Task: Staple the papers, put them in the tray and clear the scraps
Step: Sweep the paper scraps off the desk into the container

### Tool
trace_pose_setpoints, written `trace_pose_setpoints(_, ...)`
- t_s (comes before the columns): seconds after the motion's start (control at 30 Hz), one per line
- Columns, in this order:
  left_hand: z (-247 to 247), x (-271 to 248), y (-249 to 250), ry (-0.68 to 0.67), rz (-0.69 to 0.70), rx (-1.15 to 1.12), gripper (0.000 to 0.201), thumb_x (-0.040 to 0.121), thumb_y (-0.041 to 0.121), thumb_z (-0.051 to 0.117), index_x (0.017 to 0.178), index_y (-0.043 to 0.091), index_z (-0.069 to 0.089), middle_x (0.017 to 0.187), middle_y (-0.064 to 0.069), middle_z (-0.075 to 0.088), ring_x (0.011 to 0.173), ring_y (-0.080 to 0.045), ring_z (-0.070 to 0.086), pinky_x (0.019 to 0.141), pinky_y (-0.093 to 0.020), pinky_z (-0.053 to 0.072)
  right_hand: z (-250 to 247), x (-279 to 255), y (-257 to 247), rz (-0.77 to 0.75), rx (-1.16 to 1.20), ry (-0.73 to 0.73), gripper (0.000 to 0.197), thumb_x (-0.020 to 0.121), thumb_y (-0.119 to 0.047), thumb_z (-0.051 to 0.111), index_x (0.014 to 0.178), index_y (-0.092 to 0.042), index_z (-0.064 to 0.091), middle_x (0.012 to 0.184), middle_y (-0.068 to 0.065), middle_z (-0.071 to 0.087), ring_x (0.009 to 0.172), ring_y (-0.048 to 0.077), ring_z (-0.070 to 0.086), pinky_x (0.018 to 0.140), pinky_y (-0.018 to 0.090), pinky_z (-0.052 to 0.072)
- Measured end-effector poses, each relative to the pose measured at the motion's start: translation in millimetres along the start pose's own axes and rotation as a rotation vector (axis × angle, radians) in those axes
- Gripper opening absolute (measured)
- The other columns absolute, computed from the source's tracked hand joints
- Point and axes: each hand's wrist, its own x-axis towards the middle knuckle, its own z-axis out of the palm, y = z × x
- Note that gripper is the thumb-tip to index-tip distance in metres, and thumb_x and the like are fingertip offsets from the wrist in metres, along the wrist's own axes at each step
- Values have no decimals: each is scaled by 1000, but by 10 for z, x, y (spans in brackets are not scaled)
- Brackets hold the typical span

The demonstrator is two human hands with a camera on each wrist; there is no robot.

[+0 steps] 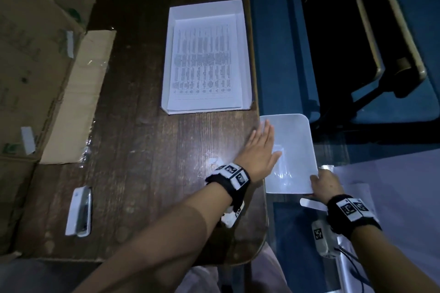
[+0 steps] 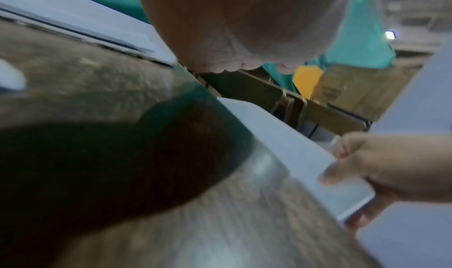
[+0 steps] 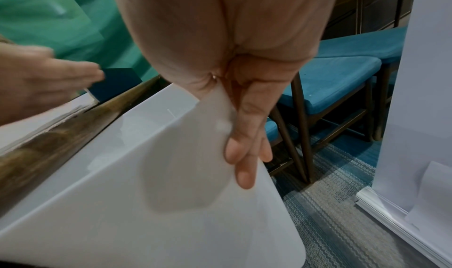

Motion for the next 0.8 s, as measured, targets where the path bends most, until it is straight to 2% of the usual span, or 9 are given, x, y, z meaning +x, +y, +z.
trace_pose_setpoints(0.07,-70,-321,-183,78,-85,-55,69,101,38,25,148,10,-18,157,-10,-25,145,-22,-23,120,-38,-8,-8,-13,12,-13,35,-7,16,90,-4,42,84,3,56,97,28,66,79,35,58,79,38,52)
trace_pose_setpoints(0.13,-87,-745,-472,112,-220,-56,72,99,42,26,144,16,-24,155,-7,-28,144,-20,-24,119,-37,-8,-9,-12,33,-18,54,-16,18,89,-4,41,84,5,57,95,30,68,82,39,64,81,44,55)
trace_pose_setpoints(0.2,-67,-1180,-763,100,-342,-16,79,94,53,23,141,14,-27,154,-10,-31,144,-22,-25,120,-38,-8,-1,-22,31,-14,37,-15,20,90,-5,42,89,6,59,99,30,67,87,40,62,83,43,54)
trace_pose_setpoints(0.33,147,-1630,-1108,34,-469,92,99,79,75,0,140,3,-29,150,-17,-38,142,-28,-31,119,-40,-11,16,-67,-1,4,-3,2,27,93,-6,46,108,12,59,111,31,62,105,43,58,87,40,46)
trace_pose_setpoints(0.43,262,-1527,-1103,52,-515,119,106,75,80,-6,140,-1,-27,149,-22,-36,141,-33,-32,119,-44,-11,7,-123,-32,11,14,-2,28,93,-5,46,110,14,57,113,32,61,107,43,57,81,38,45)
trace_pose_setpoints(0.57,250,-1184,-945,79,-485,144,110,79,80,11,143,-3,-23,149,-23,-36,140,-35,-33,114,-42,-18,3,-143,-32,32,57,-23,30,95,-7,44,112,14,57,115,33,60,107,41,58,68,29,37)
trace_pose_setpoints(0.67,227,-926,-795,72,-429,156,110,81,79,16,144,-3,-21,149,-21,-36,140,-35,-32,114,-42,-19,-3,-147,-29,39,74,-20,30,95,-7,43,112,14,57,115,32,60,107,41,58,70,27,35)
trace_pose_setpoints(0.8,270,-643,-584,40,-351,188,108,81,78,14,146,-3,-17,153,-23,-30,141,-36,-30,115,-44,-17,-2,-103,5,4,44,13,28,93,-7,42,101,13,60,106,33,64,99,41,61,75,32,43)
